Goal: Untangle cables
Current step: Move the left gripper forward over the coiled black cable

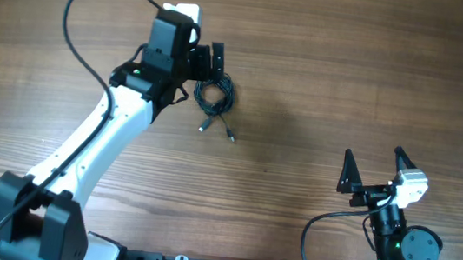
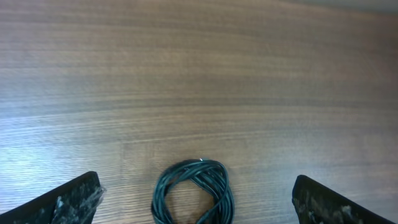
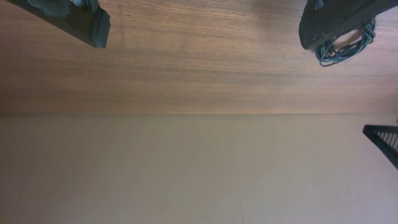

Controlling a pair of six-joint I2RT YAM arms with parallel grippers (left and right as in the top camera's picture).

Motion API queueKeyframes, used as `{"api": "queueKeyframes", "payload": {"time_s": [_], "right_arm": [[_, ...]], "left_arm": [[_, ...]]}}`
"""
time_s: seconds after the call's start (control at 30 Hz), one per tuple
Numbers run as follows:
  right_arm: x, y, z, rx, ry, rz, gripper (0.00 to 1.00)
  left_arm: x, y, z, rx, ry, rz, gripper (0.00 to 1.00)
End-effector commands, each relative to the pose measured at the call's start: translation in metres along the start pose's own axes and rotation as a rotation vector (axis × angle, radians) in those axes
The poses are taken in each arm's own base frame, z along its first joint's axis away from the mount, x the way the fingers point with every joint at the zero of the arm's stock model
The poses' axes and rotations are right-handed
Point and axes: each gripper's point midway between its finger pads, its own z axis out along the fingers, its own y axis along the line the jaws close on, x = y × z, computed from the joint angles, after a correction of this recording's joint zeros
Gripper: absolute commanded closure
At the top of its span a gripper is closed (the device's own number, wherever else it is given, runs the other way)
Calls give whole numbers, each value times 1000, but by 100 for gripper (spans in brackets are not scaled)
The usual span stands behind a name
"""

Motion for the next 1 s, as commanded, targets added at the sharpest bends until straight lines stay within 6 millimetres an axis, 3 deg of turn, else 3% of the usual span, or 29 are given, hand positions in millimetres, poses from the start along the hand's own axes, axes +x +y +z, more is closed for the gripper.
{"api": "queueKeyframes", "payload": {"time_s": [0.0,0.2,0.33,0.63,0.83,0.97], "right_arm": [[-2,-1,-1,6,-12,-9,0],[-2,-1,-1,6,-12,-10,0],[-2,-1,-1,6,-12,-9,0],[-2,-1,-1,6,-11,-10,0],[-2,-1,-1,6,-12,-10,0],[-2,-1,-1,6,-12,-9,0]], "left_arm": [[5,-17,8,51,26,24,0],[17,-22,19,68,66,31,0],[34,-12,41,26,117,32,2],[70,11,89,-75,193,41,33],[79,21,98,-123,209,47,40],[83,24,101,-136,218,49,51]]}}
